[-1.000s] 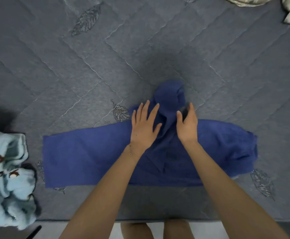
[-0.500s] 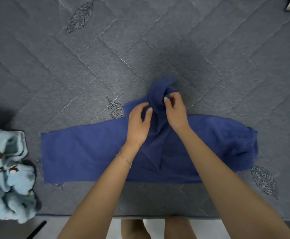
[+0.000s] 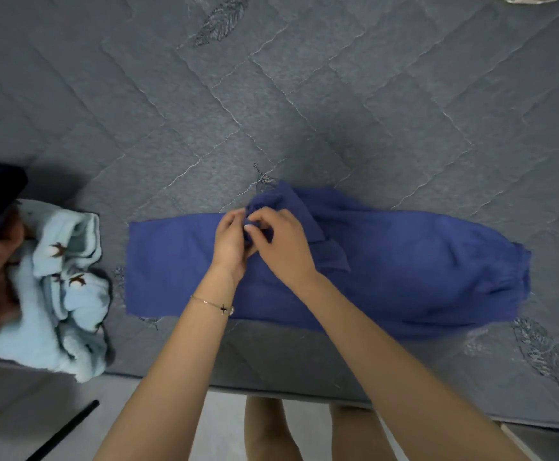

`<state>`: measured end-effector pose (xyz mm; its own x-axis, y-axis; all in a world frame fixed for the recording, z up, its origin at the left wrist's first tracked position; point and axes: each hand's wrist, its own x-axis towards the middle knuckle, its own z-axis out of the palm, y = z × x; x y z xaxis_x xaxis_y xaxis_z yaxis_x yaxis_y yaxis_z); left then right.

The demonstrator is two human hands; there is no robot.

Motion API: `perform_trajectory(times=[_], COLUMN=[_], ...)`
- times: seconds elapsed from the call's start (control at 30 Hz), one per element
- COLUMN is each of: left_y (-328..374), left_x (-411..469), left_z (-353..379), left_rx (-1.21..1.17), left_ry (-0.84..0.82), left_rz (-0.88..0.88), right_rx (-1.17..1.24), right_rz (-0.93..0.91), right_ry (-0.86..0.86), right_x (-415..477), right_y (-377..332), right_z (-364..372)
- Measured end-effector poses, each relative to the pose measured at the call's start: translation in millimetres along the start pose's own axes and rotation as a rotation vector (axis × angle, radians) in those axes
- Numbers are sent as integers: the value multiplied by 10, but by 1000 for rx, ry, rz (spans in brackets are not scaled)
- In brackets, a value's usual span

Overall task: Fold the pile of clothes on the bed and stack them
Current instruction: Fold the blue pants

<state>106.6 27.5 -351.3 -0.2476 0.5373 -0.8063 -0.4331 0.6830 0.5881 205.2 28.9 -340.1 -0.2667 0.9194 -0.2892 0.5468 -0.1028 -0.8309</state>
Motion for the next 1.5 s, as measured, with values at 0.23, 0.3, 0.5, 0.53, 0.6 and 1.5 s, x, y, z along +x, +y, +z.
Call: perform_trajectory(times=[0.23,0.3,0.5,0.53,0.6,1.5], left_y=[-80,-128,-349,-392,-458,-63], left_x=[84,137,124,111,103,319], left_z=[-900,-1023,-1121,-1140,-1194,-2056], left_rx=[-148,-11,626,678,716,353], left_ry=[201,225,263,278,298,418], left_rz=[-102,-108,136,184,272,67], right_rx=[23,-100,-426,-448,-421,-405], right_rz=[127,272,335,306,260,224], right_ry=[85,94,-320,-299,-184,-42], right_x=[-240,-261,-471,-509,-552,49], right_y=[-57,87,386,396,391,-70], right_z=[388,392,599,647,732,1104])
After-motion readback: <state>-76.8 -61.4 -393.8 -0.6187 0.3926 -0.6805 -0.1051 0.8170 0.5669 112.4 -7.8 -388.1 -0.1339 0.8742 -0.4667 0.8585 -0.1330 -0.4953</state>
